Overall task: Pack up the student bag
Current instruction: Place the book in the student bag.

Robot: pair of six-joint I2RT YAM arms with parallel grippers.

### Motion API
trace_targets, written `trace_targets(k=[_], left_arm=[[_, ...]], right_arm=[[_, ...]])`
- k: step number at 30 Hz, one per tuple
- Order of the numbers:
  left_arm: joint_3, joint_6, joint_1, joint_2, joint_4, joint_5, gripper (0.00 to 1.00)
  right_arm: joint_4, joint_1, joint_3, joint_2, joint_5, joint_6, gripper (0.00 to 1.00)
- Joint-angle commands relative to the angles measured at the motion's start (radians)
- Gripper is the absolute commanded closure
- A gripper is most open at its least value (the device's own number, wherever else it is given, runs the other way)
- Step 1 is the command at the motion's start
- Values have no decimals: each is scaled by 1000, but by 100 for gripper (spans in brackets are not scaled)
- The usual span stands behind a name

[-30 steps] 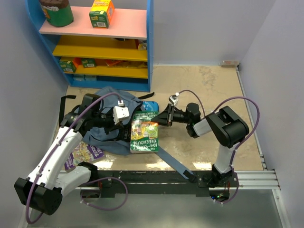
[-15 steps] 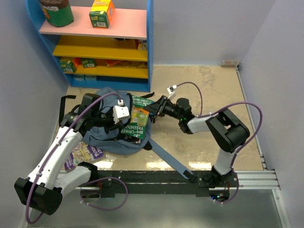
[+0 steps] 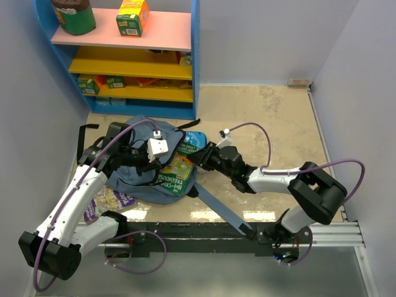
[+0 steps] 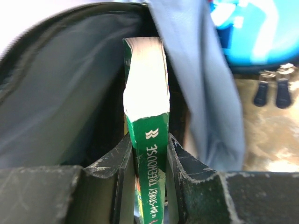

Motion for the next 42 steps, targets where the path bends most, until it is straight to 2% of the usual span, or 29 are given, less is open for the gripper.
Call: trace_targets(k=[1, 8, 10, 11, 12, 14, 15, 17, 20, 23, 24, 25, 33, 42], left_arm=[[42, -18, -7, -8, 55, 83, 100], [60, -16, -7, 3, 43, 89, 100], [63, -15, -8, 3, 40, 91, 100], [63, -12, -7, 5, 38, 91, 100], [63, -12, -7, 5, 35, 91, 100], [62, -6, -7, 6, 35, 88, 100], [62, -6, -7, 5, 32, 88, 100], [56, -1, -7, 5, 32, 85, 100], [51, 2, -7, 0, 31, 82, 100], [51, 5, -7, 2, 29, 75, 100], [51, 5, -7, 2, 31, 74, 100], [51, 5, -7, 0, 31, 74, 100], [53, -4, -7, 5, 37, 74, 100], [65, -7, -8, 18, 43, 83, 100]], right_arm=[[-64, 11, 82, 86, -15, -4, 100], [86, 56, 272, 312, -160, -32, 100], [62, 66, 344, 335, -164, -67, 94], [41, 66, 361, 347, -167, -78, 89], [28, 68, 374, 344, -164, -93, 72], [-25, 68, 392, 326, -154, -136, 57], [-57, 66, 397, 315, -126, -152, 43], [-164, 59, 398, 283, -96, -211, 39], [-202, 57, 316, 177, -13, -265, 42], [-208, 57, 224, 94, 18, -288, 62], [-208, 57, 205, 82, 26, -288, 75], [-203, 60, 175, 71, 20, -290, 79], [-159, 66, 119, 117, -62, -296, 91], [-225, 102, 196, 249, -62, -310, 96]])
